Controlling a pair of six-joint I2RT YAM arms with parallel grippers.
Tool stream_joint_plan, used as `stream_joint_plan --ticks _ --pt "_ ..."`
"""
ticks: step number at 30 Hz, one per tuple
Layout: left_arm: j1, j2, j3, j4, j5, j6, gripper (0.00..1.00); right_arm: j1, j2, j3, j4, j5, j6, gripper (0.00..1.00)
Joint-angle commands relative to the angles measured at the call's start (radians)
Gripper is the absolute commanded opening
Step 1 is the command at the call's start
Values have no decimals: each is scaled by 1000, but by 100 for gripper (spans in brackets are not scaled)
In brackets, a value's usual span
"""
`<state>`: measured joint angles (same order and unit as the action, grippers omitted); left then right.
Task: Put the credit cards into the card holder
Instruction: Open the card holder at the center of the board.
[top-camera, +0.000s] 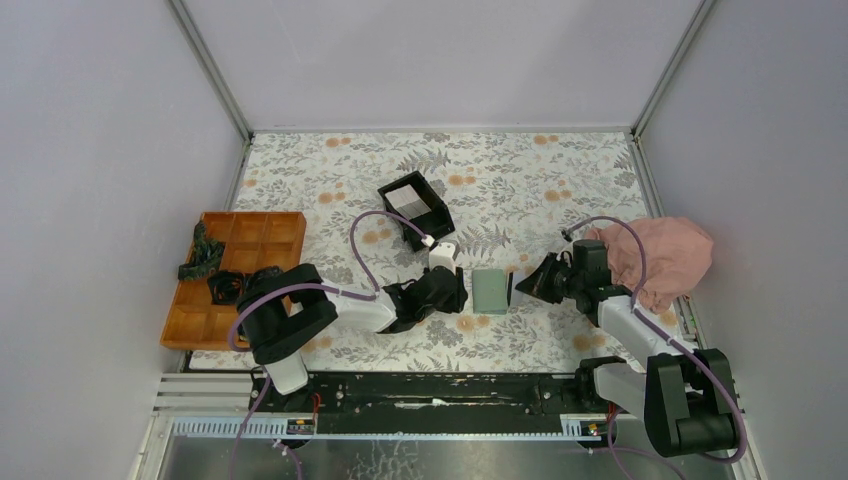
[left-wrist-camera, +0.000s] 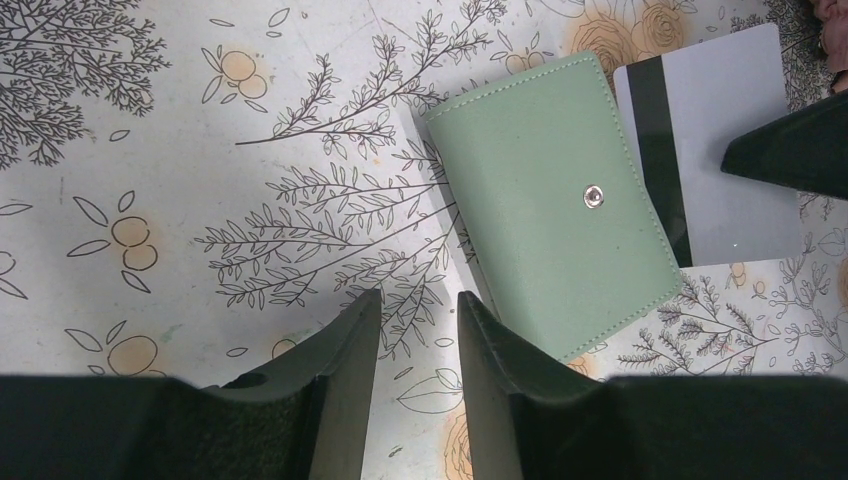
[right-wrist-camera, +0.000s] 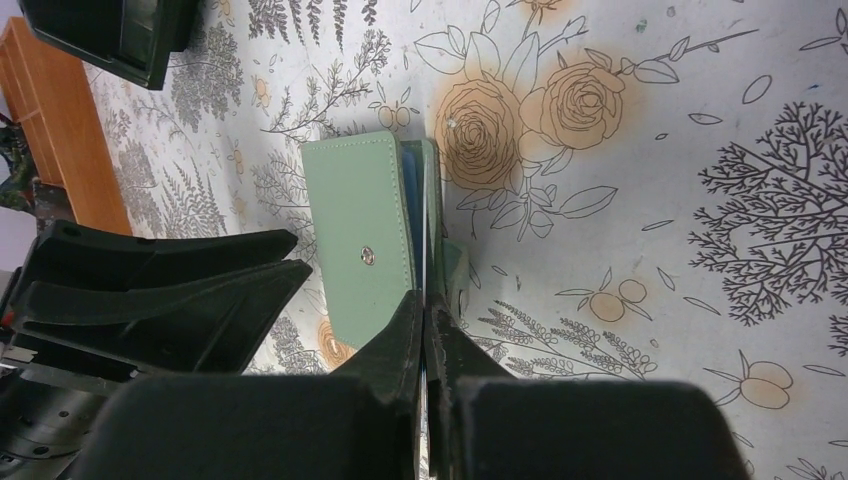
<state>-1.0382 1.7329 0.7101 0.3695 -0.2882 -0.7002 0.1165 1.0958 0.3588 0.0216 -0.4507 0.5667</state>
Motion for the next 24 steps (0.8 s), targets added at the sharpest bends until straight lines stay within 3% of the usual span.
stream_joint_plan --ticks 1,24 --pt "-6 15 17 -1 -17 13 41 -16 -28 0 33 -45 9 0" --pt "-7 27 20 -1 -14 10 40 -20 -35 1 4 -12 -27 0"
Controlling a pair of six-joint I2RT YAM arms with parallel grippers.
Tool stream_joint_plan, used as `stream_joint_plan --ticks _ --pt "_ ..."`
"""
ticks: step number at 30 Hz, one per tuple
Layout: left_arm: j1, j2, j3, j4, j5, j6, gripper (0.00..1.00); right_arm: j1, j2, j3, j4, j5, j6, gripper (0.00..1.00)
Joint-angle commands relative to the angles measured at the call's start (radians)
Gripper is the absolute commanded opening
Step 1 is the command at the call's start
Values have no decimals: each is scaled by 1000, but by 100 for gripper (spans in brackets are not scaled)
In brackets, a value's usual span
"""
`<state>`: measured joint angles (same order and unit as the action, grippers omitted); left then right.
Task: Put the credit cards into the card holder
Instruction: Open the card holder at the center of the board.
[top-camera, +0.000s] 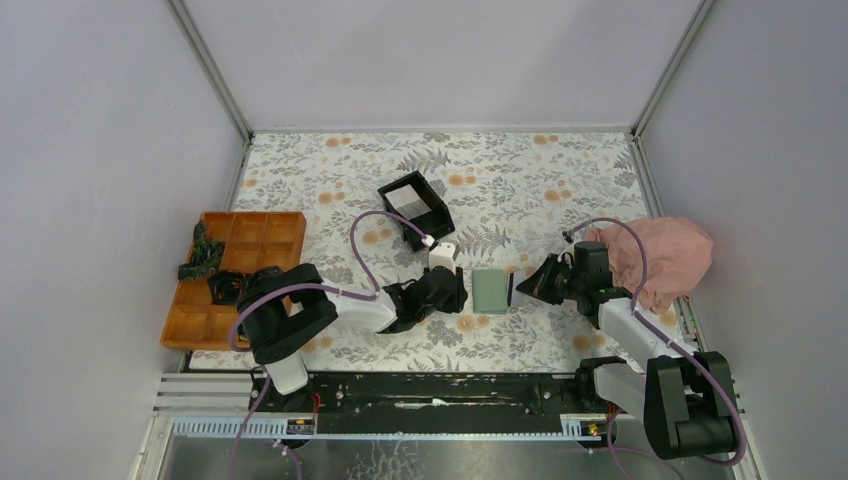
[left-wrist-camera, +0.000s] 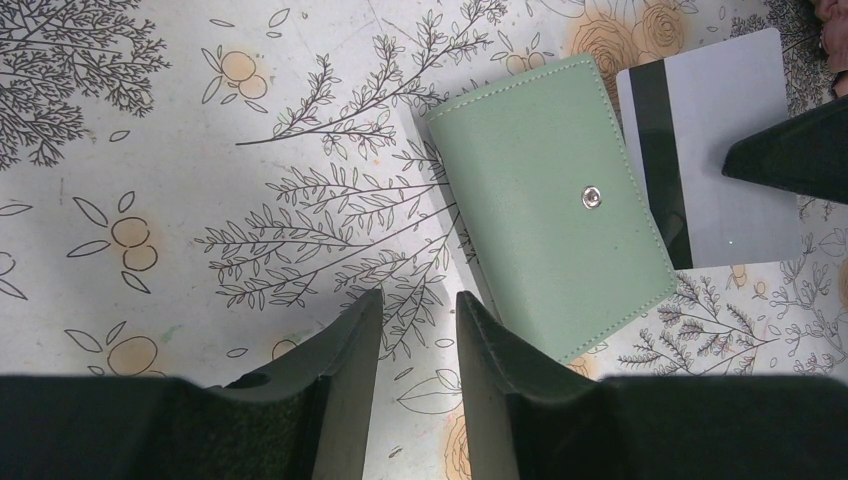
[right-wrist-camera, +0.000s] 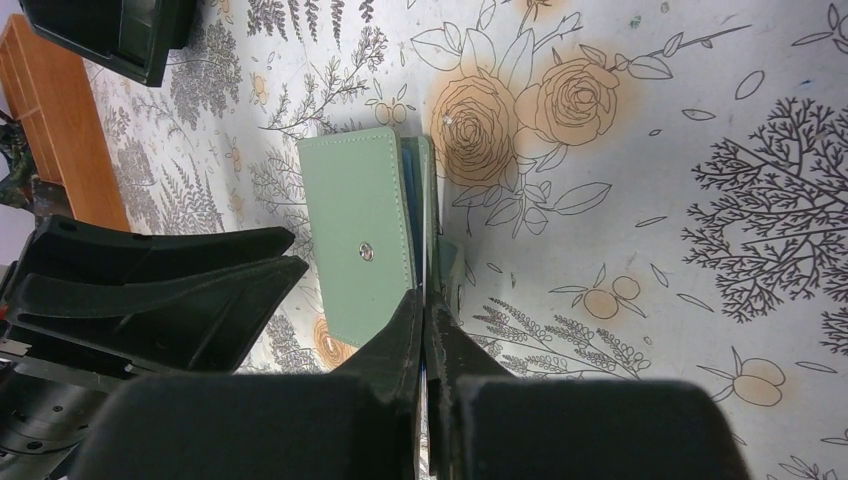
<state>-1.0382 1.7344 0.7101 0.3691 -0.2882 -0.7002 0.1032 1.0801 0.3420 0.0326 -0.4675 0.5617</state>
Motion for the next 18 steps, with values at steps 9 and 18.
stream_joint_plan --ticks 9,18 --pt "-8 32 24 2 -10 10 40 -7 18 6 28 -29 -21 0" --pt "-8 38 26 3 -10 11 39 -7 30 -3 72 -68 7 0"
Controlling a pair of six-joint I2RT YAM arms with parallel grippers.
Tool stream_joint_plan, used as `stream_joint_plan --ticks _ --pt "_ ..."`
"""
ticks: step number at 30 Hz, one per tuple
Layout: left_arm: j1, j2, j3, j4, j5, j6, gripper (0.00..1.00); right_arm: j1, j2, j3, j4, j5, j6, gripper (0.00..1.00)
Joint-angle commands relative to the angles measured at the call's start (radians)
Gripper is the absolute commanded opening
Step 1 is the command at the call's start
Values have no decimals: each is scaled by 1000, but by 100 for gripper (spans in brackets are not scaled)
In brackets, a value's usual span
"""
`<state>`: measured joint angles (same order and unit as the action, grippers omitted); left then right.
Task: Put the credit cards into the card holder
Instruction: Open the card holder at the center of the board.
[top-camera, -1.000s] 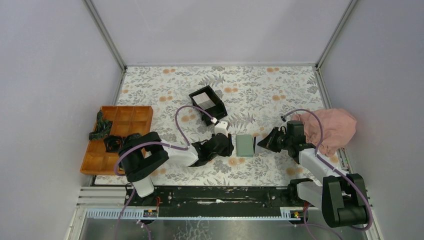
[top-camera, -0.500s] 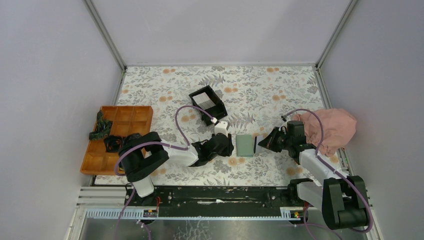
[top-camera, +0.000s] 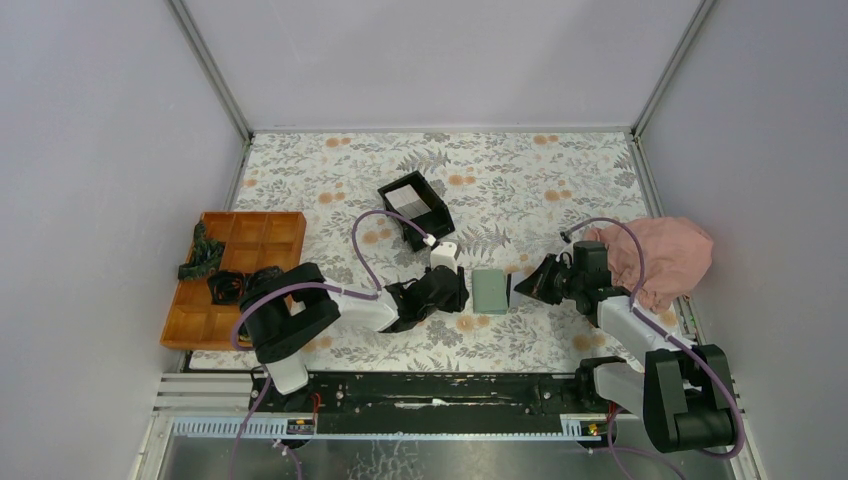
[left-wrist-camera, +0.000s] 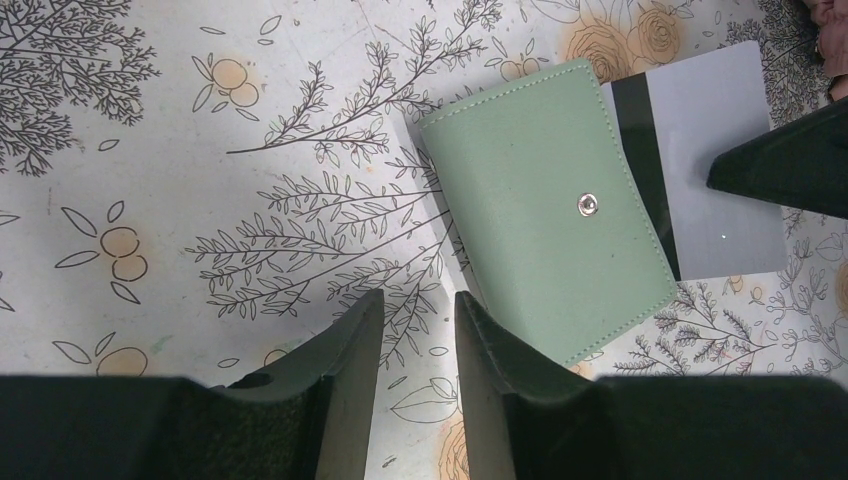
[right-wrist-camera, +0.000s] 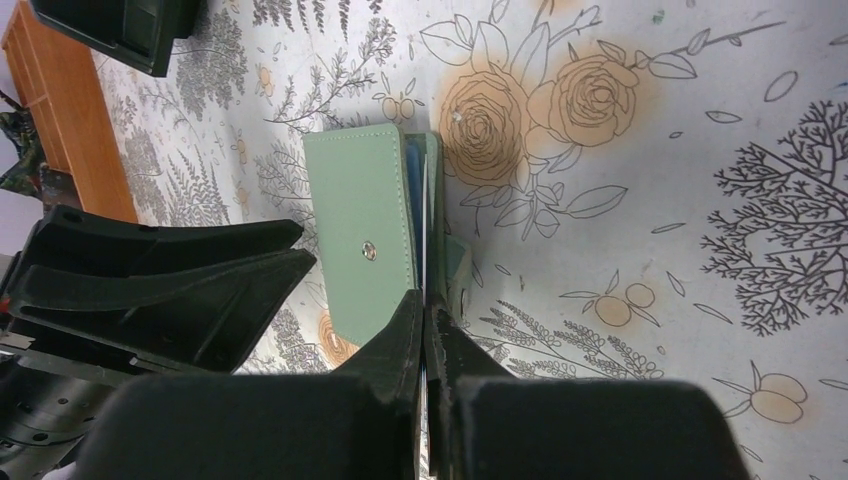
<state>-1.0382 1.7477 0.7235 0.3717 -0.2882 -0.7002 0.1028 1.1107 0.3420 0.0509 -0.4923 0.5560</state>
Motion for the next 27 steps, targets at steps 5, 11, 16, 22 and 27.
stream_joint_plan --ticks 5,11,16,22,27 --pt "-7 32 14 5 -5 10 39 -6 4 -13 72 -57 22 0" --pt "-8 33 12 6 -4 8 39 -6 -6 -29 89 -63 31 0" --pt "-8 32 11 6 -2 8 38 -6 -21 -28 88 -68 41 0" --pt "-7 31 8 6 -3 10 38 -6 -28 -34 99 -75 49 0" --pt "-8 33 10 6 -2 10 38 -6 -36 -35 99 -76 52 0"
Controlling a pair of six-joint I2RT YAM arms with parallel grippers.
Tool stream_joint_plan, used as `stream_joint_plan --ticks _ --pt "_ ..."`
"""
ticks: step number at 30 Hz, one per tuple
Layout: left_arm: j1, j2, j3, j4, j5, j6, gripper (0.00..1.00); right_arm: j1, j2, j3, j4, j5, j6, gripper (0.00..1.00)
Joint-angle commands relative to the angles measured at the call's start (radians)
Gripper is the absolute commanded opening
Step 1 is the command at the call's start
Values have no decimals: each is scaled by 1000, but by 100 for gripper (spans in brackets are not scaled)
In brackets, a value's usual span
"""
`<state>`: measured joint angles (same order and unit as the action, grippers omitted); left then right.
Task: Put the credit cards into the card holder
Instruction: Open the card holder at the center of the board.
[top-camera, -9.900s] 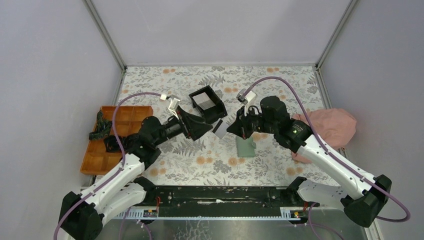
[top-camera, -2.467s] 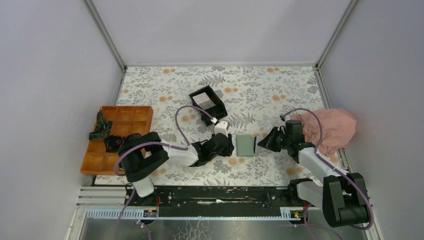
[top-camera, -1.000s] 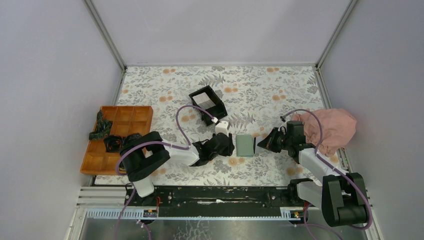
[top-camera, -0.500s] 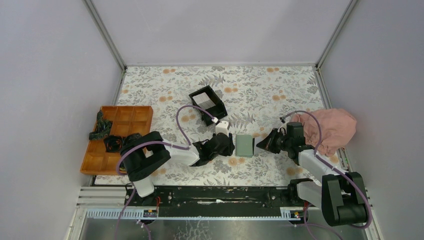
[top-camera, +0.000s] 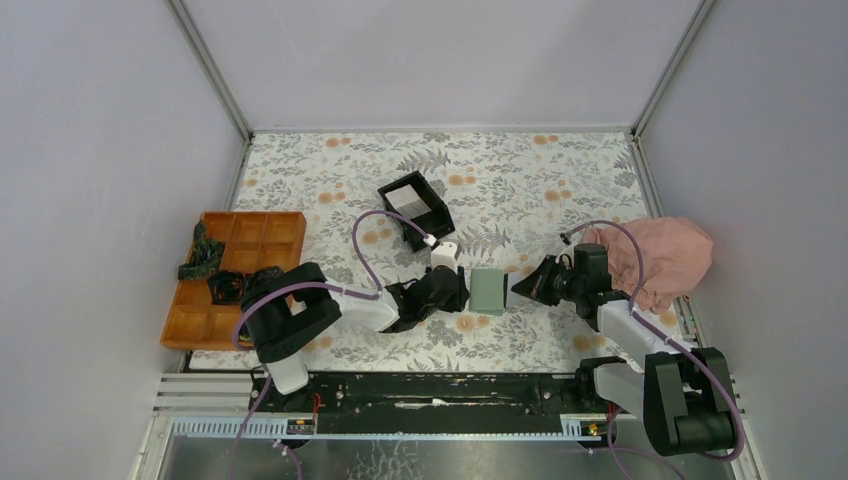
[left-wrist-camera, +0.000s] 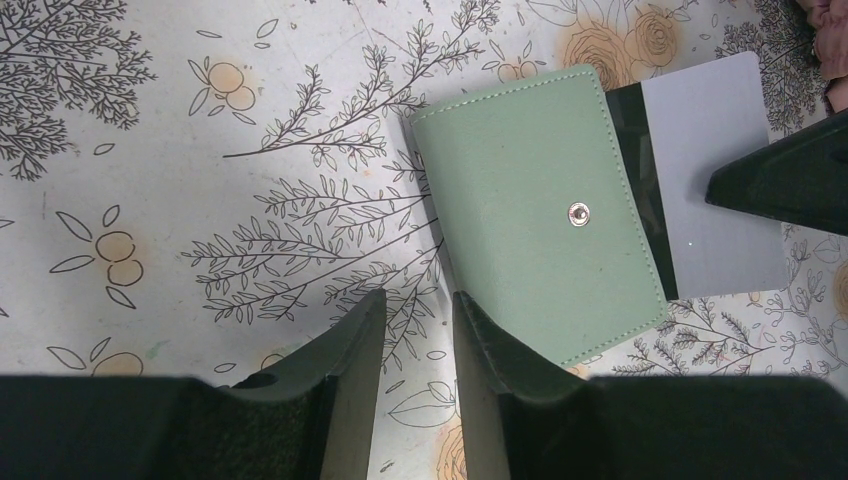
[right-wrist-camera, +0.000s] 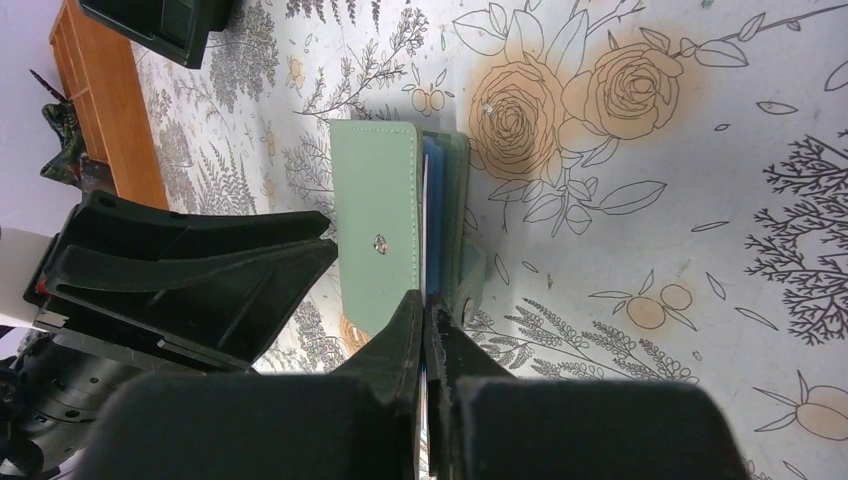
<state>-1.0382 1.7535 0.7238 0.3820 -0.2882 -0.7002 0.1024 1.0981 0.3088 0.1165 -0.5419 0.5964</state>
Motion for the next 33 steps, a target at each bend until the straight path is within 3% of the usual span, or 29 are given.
stream_joint_plan --ticks 1,33 --pt "-8 28 9 -5 -2 10 38 -6 -23 -3 35 -27 14 0" --pt "-8 39 -3 11 14 7 36 -5 45 -139 394 -115 165 0"
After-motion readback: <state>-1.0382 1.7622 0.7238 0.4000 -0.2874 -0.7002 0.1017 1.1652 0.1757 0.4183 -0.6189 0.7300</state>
